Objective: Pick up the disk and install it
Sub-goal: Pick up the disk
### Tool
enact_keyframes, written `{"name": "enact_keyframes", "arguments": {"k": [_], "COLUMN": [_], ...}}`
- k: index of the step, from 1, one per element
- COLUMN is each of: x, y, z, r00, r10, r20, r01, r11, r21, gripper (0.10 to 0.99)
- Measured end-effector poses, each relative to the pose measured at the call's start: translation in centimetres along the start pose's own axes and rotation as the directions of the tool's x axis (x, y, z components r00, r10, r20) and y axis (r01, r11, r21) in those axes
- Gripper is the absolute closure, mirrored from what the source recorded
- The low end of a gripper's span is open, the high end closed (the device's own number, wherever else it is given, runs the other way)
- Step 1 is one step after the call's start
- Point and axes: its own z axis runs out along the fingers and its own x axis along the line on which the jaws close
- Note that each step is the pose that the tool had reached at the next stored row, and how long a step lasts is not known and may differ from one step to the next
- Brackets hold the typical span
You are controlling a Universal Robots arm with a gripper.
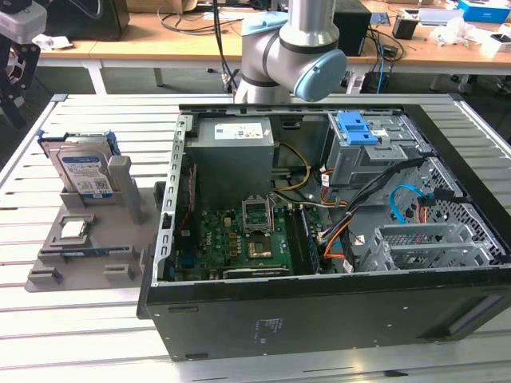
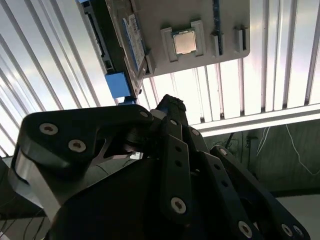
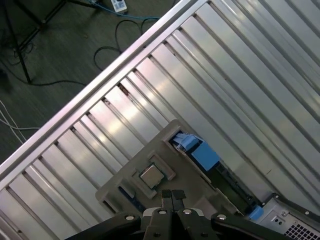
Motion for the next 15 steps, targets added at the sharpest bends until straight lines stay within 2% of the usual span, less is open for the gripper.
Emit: {"name": "enact_keyframes", "arguments": {"k": [7, 15], "x": [0.00, 0.00], "y": [0.00, 0.00], "z": [0.00, 0.00], "r00": [0.9987, 0.9911], "r10": [-0.051, -0.133], "r20": [-0.0017, -0.0044], "r01": [0.051, 0.133], "r11": [0.9987, 0.9911], "r21": [-0.001, -0.003], "gripper": [0.980, 0.980]}}
